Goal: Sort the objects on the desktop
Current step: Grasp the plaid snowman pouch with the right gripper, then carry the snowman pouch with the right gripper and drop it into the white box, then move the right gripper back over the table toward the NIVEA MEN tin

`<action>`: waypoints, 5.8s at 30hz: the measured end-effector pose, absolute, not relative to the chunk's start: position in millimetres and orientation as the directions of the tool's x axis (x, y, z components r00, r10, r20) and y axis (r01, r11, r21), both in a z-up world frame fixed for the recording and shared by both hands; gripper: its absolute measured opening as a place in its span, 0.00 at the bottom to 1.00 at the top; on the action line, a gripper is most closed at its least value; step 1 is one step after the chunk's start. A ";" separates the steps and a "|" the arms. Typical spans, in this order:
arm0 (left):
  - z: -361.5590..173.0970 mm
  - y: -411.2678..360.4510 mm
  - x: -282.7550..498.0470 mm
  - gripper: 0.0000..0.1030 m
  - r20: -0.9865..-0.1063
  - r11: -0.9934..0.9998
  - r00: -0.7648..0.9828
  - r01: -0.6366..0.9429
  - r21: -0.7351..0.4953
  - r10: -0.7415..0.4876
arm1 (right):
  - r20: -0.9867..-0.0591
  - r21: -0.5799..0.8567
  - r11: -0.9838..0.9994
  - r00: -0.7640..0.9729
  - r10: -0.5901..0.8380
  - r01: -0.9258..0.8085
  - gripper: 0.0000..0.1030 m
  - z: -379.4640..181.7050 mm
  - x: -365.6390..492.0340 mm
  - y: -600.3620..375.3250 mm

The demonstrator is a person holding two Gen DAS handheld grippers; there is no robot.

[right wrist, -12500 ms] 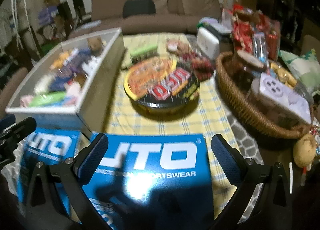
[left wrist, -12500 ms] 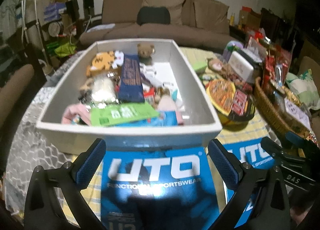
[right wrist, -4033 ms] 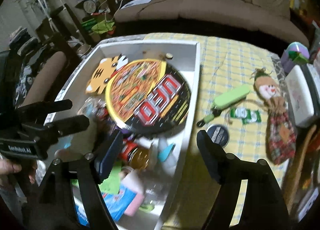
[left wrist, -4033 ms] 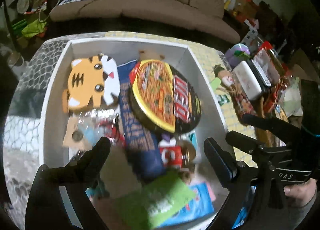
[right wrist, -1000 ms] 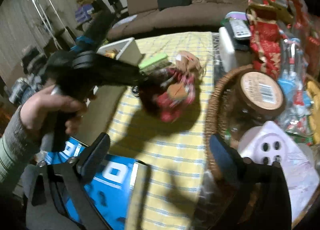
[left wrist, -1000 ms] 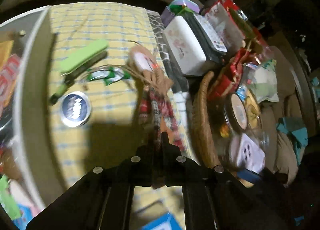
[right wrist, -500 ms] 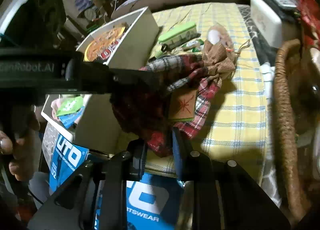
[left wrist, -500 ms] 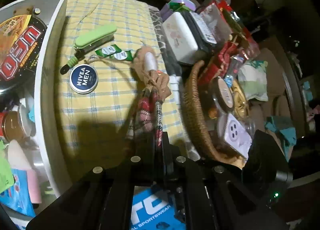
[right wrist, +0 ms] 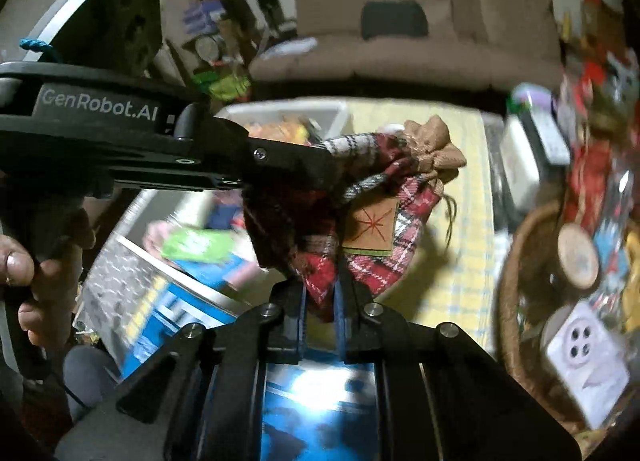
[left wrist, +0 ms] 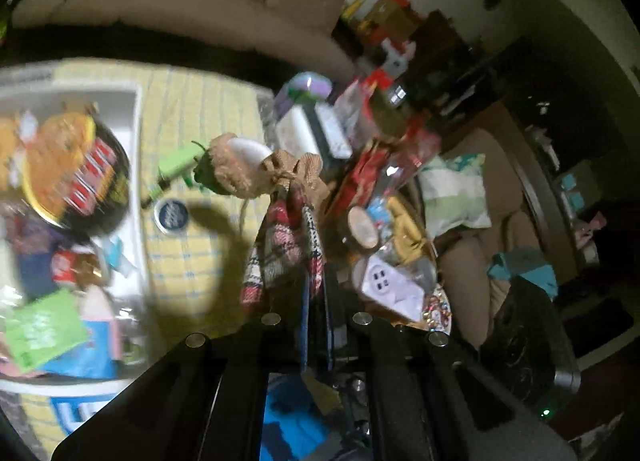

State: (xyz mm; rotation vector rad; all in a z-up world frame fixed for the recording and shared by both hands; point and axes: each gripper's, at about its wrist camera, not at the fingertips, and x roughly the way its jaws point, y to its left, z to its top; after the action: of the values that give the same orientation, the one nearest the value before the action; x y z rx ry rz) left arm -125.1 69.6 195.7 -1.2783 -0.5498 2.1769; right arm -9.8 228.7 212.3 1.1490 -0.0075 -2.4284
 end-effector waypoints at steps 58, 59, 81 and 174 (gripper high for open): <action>79.8 -198.7 -117.0 0.46 -0.676 -0.787 -0.480 -0.051 -0.615 0.559 | -0.741 0.446 -0.872 -0.464 -0.485 0.200 0.48 124.9 -75.3 72.9; 80.5 -192.4 -116.3 0.46 -0.674 -0.784 -0.468 -0.070 -0.617 0.572 | -0.746 0.408 -0.892 -0.491 -0.449 0.196 0.48 133.7 -76.2 81.8; 20.4 -184.9 -152.2 0.17 -0.866 -0.922 -0.322 -0.068 -0.382 0.383 | -0.869 -0.045 -0.900 -0.461 -0.179 0.435 0.55 113.3 -218.9 17.5; 70.3 -9.1 -181.8 1.00 -0.682 -0.806 -0.503 -0.053 -0.590 0.532 | -0.837 0.089 -0.830 -0.411 -0.362 0.551 0.95 56.4 -184.3 214.5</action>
State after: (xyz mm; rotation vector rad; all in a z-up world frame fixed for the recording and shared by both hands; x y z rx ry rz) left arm -181.8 -9.1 70.3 -1.3205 -0.7270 2.3440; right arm -184.3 214.5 56.4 1.2607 0.2706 -2.2430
